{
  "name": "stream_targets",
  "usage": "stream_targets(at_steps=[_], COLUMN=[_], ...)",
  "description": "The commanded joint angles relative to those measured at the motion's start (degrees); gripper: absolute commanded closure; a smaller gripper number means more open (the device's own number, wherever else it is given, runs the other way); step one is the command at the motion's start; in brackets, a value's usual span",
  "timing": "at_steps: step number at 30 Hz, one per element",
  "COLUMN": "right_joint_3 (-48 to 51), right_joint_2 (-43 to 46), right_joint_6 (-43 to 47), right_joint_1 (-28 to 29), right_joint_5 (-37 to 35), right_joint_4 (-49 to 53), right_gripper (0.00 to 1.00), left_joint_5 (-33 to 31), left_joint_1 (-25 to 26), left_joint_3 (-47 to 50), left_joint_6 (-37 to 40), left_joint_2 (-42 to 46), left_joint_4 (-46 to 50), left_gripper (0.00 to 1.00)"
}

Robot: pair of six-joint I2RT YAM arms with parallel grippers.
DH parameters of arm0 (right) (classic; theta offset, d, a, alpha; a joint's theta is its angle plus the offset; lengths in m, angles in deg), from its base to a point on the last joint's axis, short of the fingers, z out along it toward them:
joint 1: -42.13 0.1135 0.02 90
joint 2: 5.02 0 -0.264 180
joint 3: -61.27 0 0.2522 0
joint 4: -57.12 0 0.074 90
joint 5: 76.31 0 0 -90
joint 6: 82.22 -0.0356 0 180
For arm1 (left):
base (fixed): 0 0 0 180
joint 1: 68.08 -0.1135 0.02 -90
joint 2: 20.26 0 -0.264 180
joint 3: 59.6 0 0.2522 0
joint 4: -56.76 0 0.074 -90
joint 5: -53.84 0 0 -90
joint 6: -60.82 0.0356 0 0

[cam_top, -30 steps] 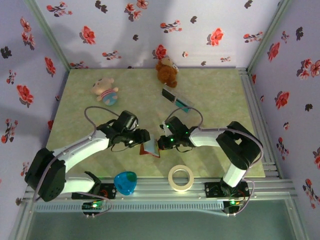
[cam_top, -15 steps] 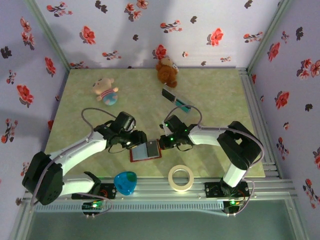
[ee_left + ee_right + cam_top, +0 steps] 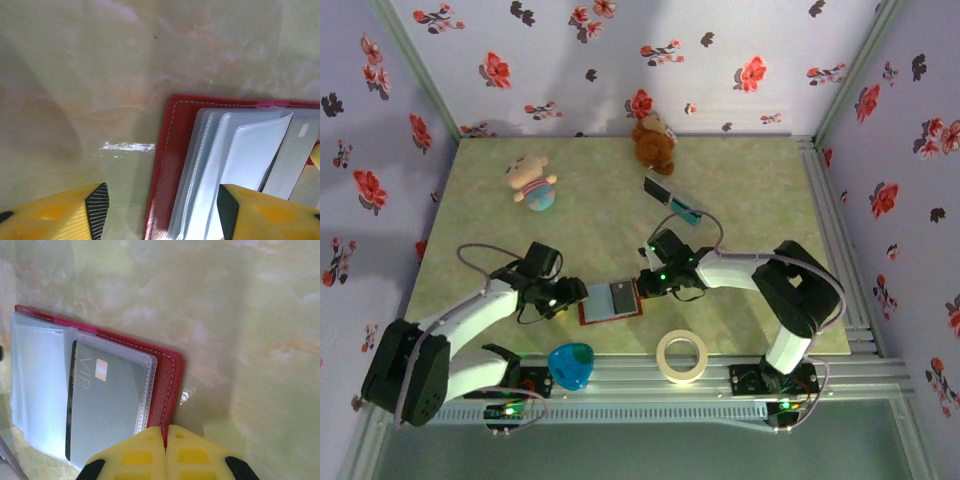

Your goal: Put the credit cards into the card holder

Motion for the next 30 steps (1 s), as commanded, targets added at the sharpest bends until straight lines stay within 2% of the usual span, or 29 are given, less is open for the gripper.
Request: stream_targets(at_steps=[1, 6, 11, 16, 19, 25, 27, 30], right_joint_3=[-0.1, 0.2, 1.2, 1.8, 1.7, 1.7, 1.6, 1.9], right_joint_2=[-2.0, -2.0, -2.3, -2.1, -2.0, -1.9, -1.8, -1.5], right_joint_6=[-1.1, -0.9, -1.8, -2.3, -2.0, -2.7, -2.7, -2.9], right_joint_1=[-0.1, -0.1, -0.2, -0.1, -0.1, -0.2, -0.1, -0.2], right_joint_5=[0.0, 0.3, 1.2, 1.9, 2.0, 2.4, 2.5, 2.1], right_joint_4=[1.1, 0.8, -1.4, -2.3, -2.2, -2.8, -2.7, -2.6], right_gripper=[1.0, 1.0, 1.0, 1.0, 1.0, 1.0, 1.0, 1.0], left_joint_5=[5.6, 8.6, 12.7, 12.9, 13.2, 15.3, 15.0, 14.7], left_joint_1=[-0.4, 0.0, 1.8, 3.0, 3.1, 3.8, 4.2, 4.6], left_joint_3=[0.1, -0.9, -3.0, -4.3, -3.4, -3.8, -4.2, -4.2], left_joint_6=[0.8, 1.8, 3.9, 5.3, 4.8, 4.9, 4.7, 4.0], left_joint_2=[-3.4, -9.4, -11.2, -7.4, -4.6, -4.8, -3.9, -2.7], left_joint_4=[-9.4, -11.7, -14.6, -13.6, -14.9, -15.7, -15.6, -16.3], left_gripper=[0.37, 0.42, 0.48, 0.53, 0.61, 0.73, 0.73, 0.68])
